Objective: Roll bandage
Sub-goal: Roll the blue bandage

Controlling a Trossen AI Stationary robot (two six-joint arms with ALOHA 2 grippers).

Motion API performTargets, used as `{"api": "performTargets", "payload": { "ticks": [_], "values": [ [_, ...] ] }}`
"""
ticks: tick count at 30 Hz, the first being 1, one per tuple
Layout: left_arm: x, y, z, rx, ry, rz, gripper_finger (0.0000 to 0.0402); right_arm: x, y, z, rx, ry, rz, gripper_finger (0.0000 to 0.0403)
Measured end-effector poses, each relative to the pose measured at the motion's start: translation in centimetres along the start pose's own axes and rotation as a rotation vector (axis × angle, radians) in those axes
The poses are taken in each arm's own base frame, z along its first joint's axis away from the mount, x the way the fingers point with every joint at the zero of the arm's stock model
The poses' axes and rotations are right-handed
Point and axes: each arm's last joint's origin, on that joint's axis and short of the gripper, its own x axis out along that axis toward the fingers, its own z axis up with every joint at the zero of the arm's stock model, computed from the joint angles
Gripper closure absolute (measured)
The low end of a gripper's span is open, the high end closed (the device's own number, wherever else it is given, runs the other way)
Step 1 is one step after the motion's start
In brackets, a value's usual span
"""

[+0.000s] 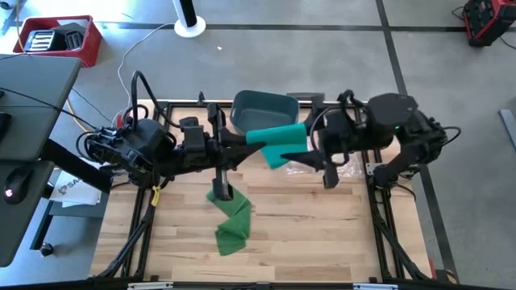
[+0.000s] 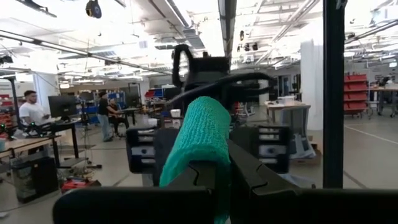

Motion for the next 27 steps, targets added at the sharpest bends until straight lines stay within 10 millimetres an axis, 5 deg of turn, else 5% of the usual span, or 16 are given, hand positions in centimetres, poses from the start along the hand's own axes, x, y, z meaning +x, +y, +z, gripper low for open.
{"api": "performTargets", "payload": {
  "ticks": [8, 16, 27],
  "values": [
    [0.1, 0.2, 0.0, -0.016, -0.004, 0.001, 0.0396, 1.9, 0.2, -0.7, -0.03, 0.013, -0.067, 0.0386],
    [-0.7, 1.1, 1.6, -0.049, -0.082, 0.022, 0.0396, 2.0, 0.0, -2.2, 0.013, 0.158, -0.144, 0.0401],
    [-2.5, 2.8, 3.8, -0.018, -0.141, 0.048, 0.0396, 3.2, 2.4, -4.5, 0.035, 0.328, -0.077, 0.0403]
  ]
}}
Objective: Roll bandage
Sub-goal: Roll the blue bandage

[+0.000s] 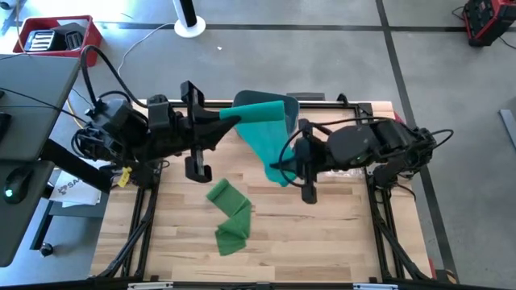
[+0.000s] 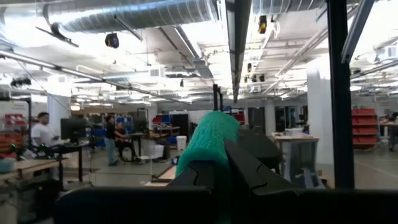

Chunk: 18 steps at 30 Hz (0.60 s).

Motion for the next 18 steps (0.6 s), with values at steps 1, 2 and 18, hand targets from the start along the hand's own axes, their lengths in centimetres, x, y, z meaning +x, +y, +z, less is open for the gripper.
{"api": "performTargets", "payload": {
  "ticks": [1, 2, 18],
  "values": [
    [0.0, 0.0, 0.0, 0.005, 0.0, 0.0, 0.0396, 0.0, 0.1, 0.1, 0.004, -0.014, 0.012, 0.0403],
    [0.0, 0.0, 0.0, 0.007, 0.0, 0.0, 0.0396, 0.0, 0.1, 0.3, 0.006, -0.033, 0.02, 0.0403],
    [0.1, -0.3, -0.8, -0.034, 0.065, -0.025, 0.0396, -0.8, -1.6, 1.2, -0.044, -0.104, -0.051, 0.0341]
  ]
}}
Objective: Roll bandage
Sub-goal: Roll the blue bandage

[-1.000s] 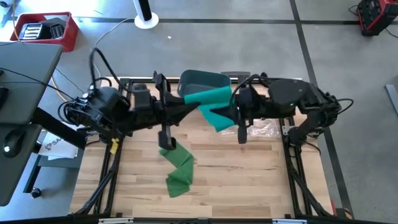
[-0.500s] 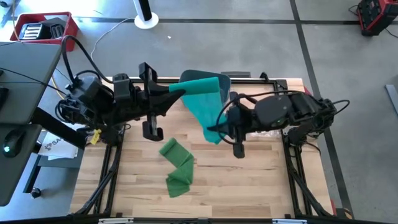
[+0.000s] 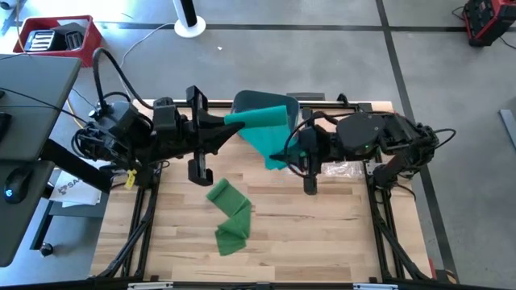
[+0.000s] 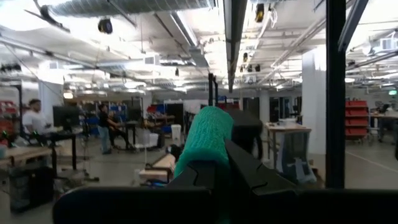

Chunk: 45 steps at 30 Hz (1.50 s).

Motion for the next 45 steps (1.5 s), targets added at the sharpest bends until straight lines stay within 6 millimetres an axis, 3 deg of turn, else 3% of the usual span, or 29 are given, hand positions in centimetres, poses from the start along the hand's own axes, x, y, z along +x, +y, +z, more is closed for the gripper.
{"api": "performTargets", "payload": {
  "ticks": [7, 12, 17, 22, 29, 32, 39, 45],
  "values": [
    [0.4, -0.7, -1.1, -0.047, 0.059, -0.041, 0.0396, -2.1, -1.3, -0.2, 0.022, 0.037, -0.079, 0.026],
    [1.1, -1.2, -2.0, -0.065, 0.067, -0.032, 0.0396, -4.8, -2.2, -0.1, 0.011, 0.033, -0.093, 0.0254],
    [1.9, -1.5, -2.5, -0.087, 0.036, -0.014, 0.0396, -5.7, -2.3, 0.1, -0.066, 0.019, -0.044, 0.0254],
    [2.1, -1.7, -2.2, -0.112, -0.014, -0.059, 0.0396, -5.5, -2.0, 0.1, -0.101, 0.017, 0.033, 0.0254],
    [1.7, -1.8, -1.4, -0.113, -0.085, -0.344, 0.0396, -2.1, -1.4, -0.1, 0.003, 0.036, 0.01, 0.0229],
    [1.4, -1.5, -1.0, -0.094, -0.098, -0.414, 0.0396, -1.6, -1.0, -0.2, 0.032, 0.034, 0.005, 0.0212],
    [1.2, -0.1, -0.8, -0.127, -0.056, -0.401, 0.0396, -2.2, -0.5, -1.8, 0.212, 0.17, -0.135, 0.021],
    [1.5, 0.8, -1.1, -0.121, -0.016, -0.293, 0.0396, -3.0, 2.4, -2.9, 0.248, 0.248, -0.146, 0.0211]
  ]
}}
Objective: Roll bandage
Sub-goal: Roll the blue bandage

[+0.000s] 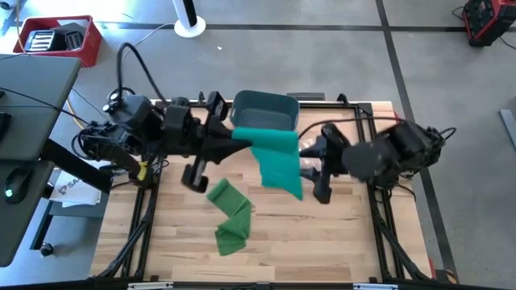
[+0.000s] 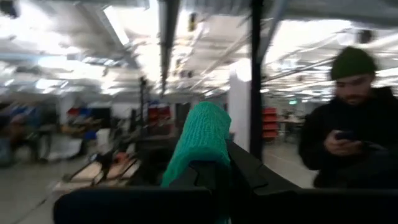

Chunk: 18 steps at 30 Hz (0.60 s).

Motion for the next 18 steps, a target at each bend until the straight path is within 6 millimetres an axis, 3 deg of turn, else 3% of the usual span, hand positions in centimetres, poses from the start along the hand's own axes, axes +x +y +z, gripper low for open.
{"api": "performTargets", "payload": {
  "ticks": [6, 12, 18],
  "values": [
    [0.1, 1.0, -0.4, 0.026, 0.041, 0.072, 0.0396, -0.8, 2.9, -2.3, -0.066, -0.035, -0.163, 0.0211],
    [0.2, 1.9, 0.2, 0.055, -0.017, 0.142, 0.0396, -1.1, 4.0, -1.5, -0.043, -0.126, -0.105, 0.0211],
    [-0.2, 3.0, 0.6, -0.024, -0.032, 0.211, 0.0396, -0.2, 5.7, -0.1, -0.479, -0.228, -0.051, 0.021]
  ]
}}
